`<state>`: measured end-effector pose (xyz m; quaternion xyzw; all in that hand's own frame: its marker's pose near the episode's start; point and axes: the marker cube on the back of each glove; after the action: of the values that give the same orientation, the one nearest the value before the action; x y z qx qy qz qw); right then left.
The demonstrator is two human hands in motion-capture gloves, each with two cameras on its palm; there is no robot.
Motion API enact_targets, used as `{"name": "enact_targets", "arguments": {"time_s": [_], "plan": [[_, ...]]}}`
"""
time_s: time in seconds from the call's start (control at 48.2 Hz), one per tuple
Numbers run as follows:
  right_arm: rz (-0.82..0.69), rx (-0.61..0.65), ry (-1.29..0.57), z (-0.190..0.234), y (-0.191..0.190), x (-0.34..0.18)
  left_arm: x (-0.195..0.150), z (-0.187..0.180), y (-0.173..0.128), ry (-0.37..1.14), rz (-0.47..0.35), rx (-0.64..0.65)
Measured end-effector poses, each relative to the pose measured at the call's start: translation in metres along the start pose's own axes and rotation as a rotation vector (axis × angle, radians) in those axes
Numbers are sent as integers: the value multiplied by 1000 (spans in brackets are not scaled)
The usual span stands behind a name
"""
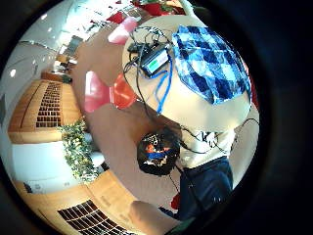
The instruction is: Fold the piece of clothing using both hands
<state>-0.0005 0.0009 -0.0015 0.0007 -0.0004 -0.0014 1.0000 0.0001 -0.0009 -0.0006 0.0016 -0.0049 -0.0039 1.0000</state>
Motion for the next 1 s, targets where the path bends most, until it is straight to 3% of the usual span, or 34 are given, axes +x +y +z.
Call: {"name": "enact_targets", "arguments": {"time_s": [0.477,0.726,0.893,0.996], "plan": [[-20,-36,-33,-3,-20,-5,1,12,-15,29,6,-23],[-3,-184,6,14,-45,6,10,31,-31,72,48,-64],[10,-266,63,39,-63,10,17,66,-51,76,87,-141],[14,-325,82,79,-87,15,26,106,-65,114,130,-237]]}}
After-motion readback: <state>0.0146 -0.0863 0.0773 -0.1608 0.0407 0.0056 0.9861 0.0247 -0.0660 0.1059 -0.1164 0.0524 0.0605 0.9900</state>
